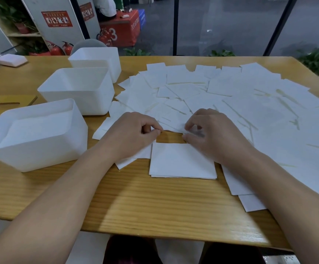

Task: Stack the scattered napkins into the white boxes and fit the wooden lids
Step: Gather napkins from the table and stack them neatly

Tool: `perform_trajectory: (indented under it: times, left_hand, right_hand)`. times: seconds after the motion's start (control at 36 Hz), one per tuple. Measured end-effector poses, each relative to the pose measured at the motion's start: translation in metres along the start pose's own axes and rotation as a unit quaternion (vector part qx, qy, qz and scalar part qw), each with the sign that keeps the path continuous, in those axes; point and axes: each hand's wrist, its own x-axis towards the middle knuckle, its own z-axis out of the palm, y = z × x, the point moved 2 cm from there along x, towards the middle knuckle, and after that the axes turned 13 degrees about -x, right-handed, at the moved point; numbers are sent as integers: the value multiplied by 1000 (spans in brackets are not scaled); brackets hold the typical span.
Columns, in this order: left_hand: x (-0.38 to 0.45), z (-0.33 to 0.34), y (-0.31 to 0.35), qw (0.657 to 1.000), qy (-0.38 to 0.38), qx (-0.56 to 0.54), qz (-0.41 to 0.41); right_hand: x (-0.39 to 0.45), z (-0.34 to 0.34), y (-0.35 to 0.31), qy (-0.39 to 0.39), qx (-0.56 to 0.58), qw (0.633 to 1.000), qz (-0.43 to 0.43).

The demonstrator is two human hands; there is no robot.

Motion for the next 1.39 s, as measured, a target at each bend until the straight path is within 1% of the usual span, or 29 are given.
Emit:
perform_trajectory:
  times: [0.17,0.25,0.36,0.5,0.58,0.72,0.81,0.89,1.0,1.06,1.14,1.28,1.33,1.39]
  left_hand:
    - [0,0,1,1000,2,1,0]
    - [0,0,0,1000,4,3,-1]
    - [0,1,0,1000,7,2,2]
    - [-1,2,0,1000,14,2,16]
    - [-1,2,3,999,25,-39,22]
    - [-3,4,15,992,9,-125,29]
    - [-1,5,16,987,31,-158,23]
    - [0,4,15,981,40,-191,10]
    - [-1,2,13,980,40,-196,-21]
    - [0,1,12,977,37,-211,-19]
    - [1,-2,11,966,34,-255,-3]
    - [-1,-7,15,942,31,-331,38]
    - [-1,-8,16,938,38,-341,48]
    - [-1,-9,15,945,42,-319,54]
  right_hand:
    - [1,3,3,17,19,1000,-5]
    - [1,6,3,25,7,1000,-10]
    - [3,8,1,20,-14,1000,-15]
    - [0,0,1,23,8,1000,-6]
    - [-3,-9,2,18,29,999,-19]
    - [-9,-19,-2,-16,92,992,-87]
    - [-12,-21,-10,-46,108,985,-124]
    - [-14,-23,-13,-68,115,981,-140]
    - [-16,-32,-11,-88,147,978,-120]
    - [-15,-35,-10,-71,155,980,-105]
    - [-12,-33,-5,-30,135,989,-60]
    - [-11,-28,1,-10,130,991,6]
    - [-10,-28,3,4,157,987,23]
    - [-9,-28,3,20,176,984,31]
